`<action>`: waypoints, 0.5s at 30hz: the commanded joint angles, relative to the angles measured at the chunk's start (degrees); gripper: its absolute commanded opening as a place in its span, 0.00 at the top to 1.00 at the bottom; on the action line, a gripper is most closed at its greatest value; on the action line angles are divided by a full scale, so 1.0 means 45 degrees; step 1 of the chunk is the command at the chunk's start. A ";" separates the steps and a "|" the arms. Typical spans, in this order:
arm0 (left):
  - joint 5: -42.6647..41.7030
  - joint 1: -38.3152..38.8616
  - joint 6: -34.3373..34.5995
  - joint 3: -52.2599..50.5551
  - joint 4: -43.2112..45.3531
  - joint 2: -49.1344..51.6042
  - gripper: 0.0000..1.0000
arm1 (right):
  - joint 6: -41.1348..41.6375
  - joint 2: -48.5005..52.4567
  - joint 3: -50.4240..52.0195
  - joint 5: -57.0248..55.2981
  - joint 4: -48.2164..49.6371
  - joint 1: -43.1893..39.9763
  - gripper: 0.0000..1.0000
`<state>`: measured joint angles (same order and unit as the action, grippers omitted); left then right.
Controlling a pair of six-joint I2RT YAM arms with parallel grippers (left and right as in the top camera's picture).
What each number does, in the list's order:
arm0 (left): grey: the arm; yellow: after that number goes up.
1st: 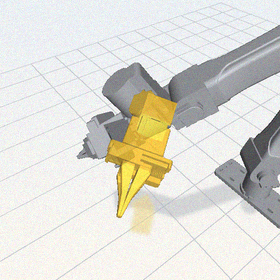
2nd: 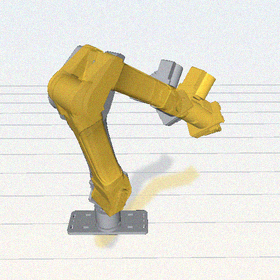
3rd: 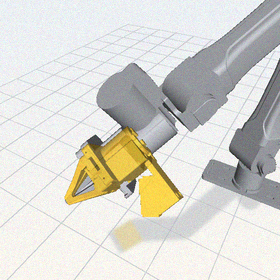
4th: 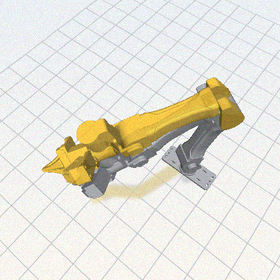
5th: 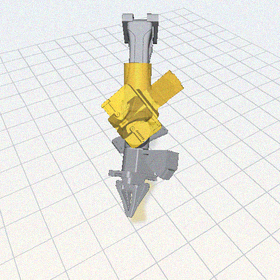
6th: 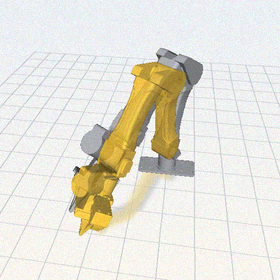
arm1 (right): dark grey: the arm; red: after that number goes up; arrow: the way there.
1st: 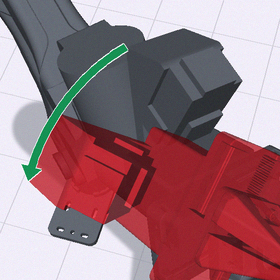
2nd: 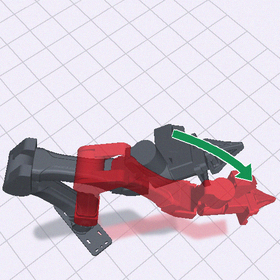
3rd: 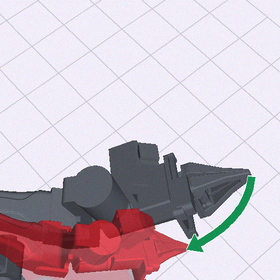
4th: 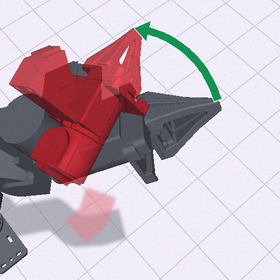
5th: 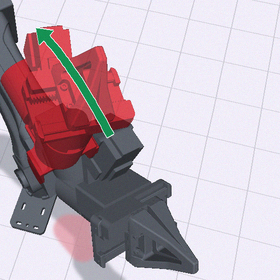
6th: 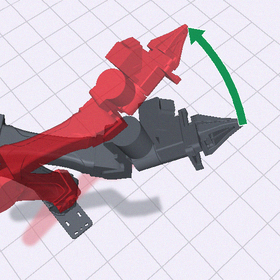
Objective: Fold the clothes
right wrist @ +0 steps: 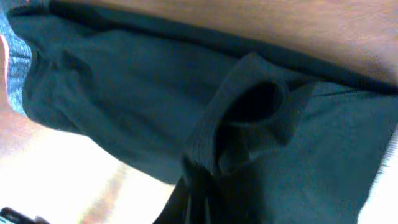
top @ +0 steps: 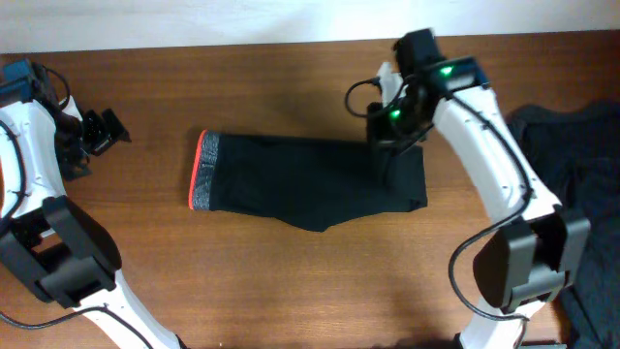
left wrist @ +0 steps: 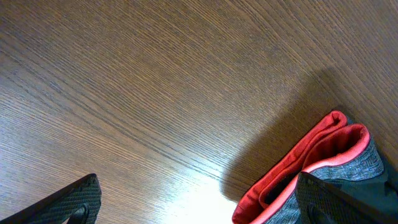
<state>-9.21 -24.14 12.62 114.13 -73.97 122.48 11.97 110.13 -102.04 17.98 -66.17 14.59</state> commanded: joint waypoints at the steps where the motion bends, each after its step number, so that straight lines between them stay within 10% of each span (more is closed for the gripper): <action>1: 0.0044 -0.0034 -0.0117 0.0194 -0.0015 -0.0330 0.01 | 0.1132 0.0194 0.0763 0.0253 0.0704 0.0622 0.96; 15: 0.0044 -0.0034 -0.0117 0.0194 -0.0015 -0.0330 0.01 | 0.1603 0.0199 0.2220 0.0146 0.3128 0.1598 0.88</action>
<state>-9.21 -24.14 12.62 114.13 -73.97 122.48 18.48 111.07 -93.47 18.13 -53.34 21.65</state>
